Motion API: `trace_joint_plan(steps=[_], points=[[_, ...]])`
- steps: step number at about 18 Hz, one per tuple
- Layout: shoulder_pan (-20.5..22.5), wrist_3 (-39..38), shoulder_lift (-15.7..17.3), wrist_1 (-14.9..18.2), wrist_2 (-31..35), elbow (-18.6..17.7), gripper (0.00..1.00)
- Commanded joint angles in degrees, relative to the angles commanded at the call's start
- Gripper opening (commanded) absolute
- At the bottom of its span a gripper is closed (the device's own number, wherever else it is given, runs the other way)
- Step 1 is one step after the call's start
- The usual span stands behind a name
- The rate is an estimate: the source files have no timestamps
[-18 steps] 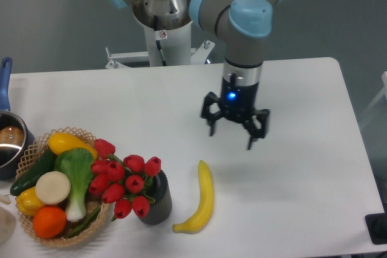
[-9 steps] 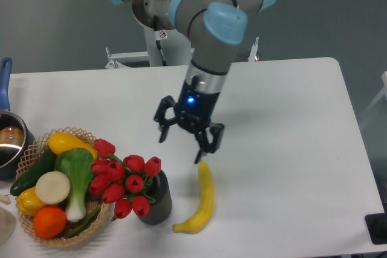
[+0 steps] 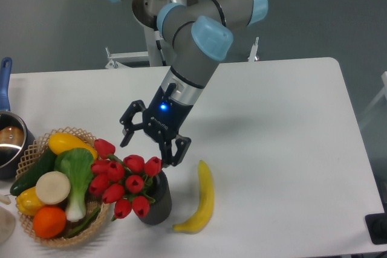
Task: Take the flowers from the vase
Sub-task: 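Lower the gripper around the tulip stems above the vase rim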
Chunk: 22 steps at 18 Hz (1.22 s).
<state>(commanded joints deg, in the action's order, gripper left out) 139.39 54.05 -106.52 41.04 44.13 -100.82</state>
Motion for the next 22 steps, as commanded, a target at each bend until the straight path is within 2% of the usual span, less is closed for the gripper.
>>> trace_joint_plan(steps=[9,17,22], points=[[0.00,-0.79,-0.71,0.09,-2.29,0.09,1.00],[3.25,-0.70,-0.79,0.00,-2.90,0.27,1.00],[3.43,-0.70,-2.46,0.00,-2.82,1.41,1.00]])
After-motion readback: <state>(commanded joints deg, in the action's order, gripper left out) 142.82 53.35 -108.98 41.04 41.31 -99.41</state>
